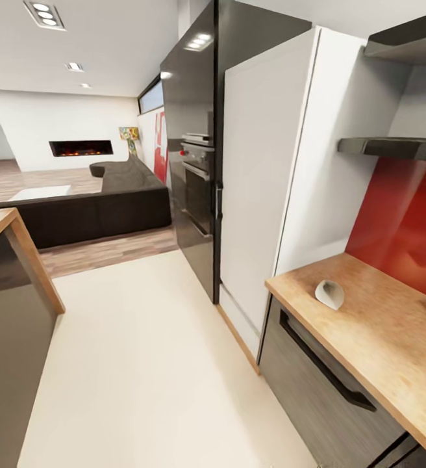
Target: Set up a coffee station on the kitchen countertop: keep the coffee maker on the countertop, move the bottle of coffee from the kitchen shelf to the counter next to the coffee maker, place a paper coffee filter on top of the coffee maker, put the saucer next to the coffee maker with the coffee cup on the saucer, and place the electric kettle next to the coffee maker.
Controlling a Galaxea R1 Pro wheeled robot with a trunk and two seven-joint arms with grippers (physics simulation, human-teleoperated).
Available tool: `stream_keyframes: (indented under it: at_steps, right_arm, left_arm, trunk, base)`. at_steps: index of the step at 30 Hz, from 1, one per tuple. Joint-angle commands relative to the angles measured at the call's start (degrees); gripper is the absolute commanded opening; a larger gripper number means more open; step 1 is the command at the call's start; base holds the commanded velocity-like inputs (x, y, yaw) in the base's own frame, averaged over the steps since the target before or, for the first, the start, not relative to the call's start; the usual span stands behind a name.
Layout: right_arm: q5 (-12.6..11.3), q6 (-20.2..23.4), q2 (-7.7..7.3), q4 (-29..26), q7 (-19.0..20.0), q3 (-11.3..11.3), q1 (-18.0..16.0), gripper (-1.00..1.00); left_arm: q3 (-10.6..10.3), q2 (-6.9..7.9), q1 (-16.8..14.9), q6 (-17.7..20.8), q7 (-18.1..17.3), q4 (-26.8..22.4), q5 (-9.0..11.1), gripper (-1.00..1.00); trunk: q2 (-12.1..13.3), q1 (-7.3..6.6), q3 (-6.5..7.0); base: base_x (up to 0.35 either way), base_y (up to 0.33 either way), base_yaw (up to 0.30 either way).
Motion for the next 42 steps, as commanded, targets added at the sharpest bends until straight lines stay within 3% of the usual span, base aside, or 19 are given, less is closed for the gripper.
stream_keyframes:
  at_steps: [1,26,29,33,42]
  right_arm:
    - [0.04,-0.15,0.02,0.00,0.03,-0.14,-0.03,1.00]
    - [0.28,0.00,-0.13,0.35,-0.21,-0.07,-0.03,1.00]
    - [0.30,0.26,-0.76,3.19,-0.31,-0.07,-0.03,1.00]
    - [0.04,0.21,-1.30,12.06,-0.46,-0.36,-0.03,1.00]
    - [-0.24,0.21,-0.76,14.45,-0.15,-0.25,-0.03,1.00]
  left_arm:
    - [0.10,-0.01,-0.04,-0.20,-0.01,0.05,-0.04,1.00]
    - [-0.47,-0.13,-0.04,-0.17,-0.09,0.12,-0.26,1.00]
    - [-0.42,0.00,-0.04,-0.15,-0.09,0.13,-0.24,1.00]
    - [-0.35,0.06,-0.04,-0.13,-0.04,0.12,-0.21,1.00]
    - [0.19,0.72,-0.05,-0.19,-0.09,0.02,0.10,1.00]
  trunk:
    - [-0.12,0.03,-0.19]
    - [-0.12,0.03,-1.98]
    - [-0.12,0.03,-2.19]
    - [-0.12,0.03,-2.41]
    - [-0.12,0.03,-2.58]
  base:
    - [0.000,0.112,-0.187]
    - [-0.012,0.044,-0.194]
    - [0.000,0.000,-0.197]
    - [0.000,0.000,-0.200]
    - [0.000,0.000,-0.239]
